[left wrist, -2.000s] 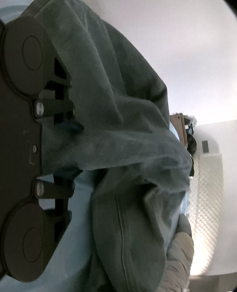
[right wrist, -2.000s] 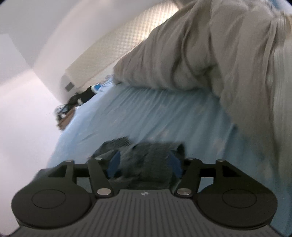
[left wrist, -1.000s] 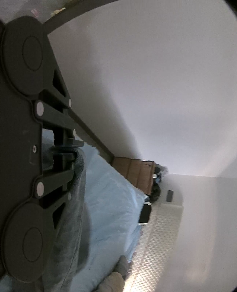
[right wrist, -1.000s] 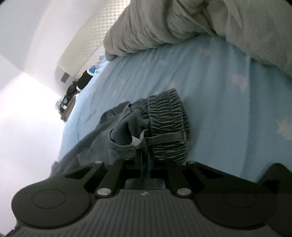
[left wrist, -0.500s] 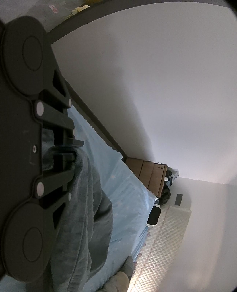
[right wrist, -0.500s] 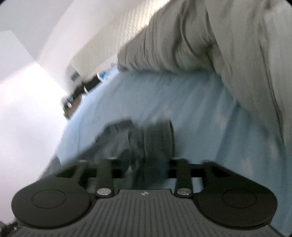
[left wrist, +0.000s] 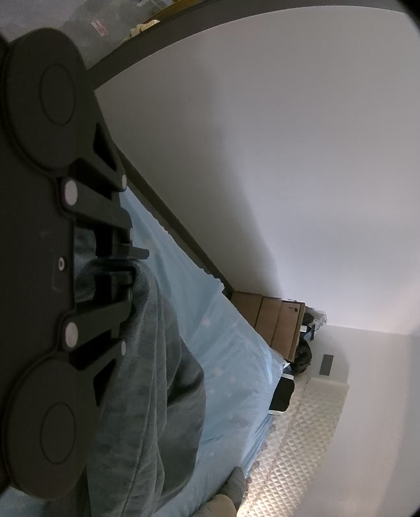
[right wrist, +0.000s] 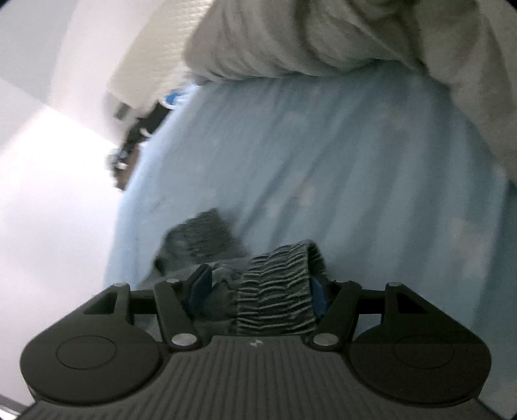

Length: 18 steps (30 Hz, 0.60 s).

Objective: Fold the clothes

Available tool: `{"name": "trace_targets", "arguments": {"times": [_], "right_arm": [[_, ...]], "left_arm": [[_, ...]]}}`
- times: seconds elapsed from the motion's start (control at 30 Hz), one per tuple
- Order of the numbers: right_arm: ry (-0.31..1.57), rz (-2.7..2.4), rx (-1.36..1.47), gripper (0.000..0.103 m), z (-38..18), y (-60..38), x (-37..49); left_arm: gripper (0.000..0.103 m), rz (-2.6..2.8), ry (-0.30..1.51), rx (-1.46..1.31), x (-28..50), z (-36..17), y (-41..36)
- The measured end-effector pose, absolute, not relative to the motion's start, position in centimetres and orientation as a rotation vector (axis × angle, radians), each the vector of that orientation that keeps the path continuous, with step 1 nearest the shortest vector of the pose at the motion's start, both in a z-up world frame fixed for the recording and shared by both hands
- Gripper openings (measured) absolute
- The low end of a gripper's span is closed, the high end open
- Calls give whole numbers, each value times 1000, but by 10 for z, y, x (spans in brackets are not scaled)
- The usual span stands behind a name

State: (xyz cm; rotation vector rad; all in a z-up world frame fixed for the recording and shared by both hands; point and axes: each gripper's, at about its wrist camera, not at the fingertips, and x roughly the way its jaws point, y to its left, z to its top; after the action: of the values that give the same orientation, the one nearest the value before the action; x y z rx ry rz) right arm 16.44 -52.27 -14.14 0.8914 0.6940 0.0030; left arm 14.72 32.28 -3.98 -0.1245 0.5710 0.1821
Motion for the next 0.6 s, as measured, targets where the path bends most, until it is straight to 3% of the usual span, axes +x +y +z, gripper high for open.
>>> {"name": "trace_targets", "arguments": {"times": [0.07,0.1,0.13,0.17,0.43,0.6], "right_arm": [[670,75,907,41,-134,-523,164],[658,103,907,34,-127,-522,164],[643,121,894,19,-119,-520,162],[628,139,880,14,-110,-519,161],[509,231,695,9,-35,-489,136],[420,267,634,9,-15,-493,94]], "left_arm": [[5,183,571,-121,150,-39,322],[5,182,570,-117,151,-39,321],[5,183,570,-112,151,-39,321],[5,183,569,-110,152,-39,320],[5,151,547,-140,134,-33,323],[5,105,518,-215,99,-31,338]]}}
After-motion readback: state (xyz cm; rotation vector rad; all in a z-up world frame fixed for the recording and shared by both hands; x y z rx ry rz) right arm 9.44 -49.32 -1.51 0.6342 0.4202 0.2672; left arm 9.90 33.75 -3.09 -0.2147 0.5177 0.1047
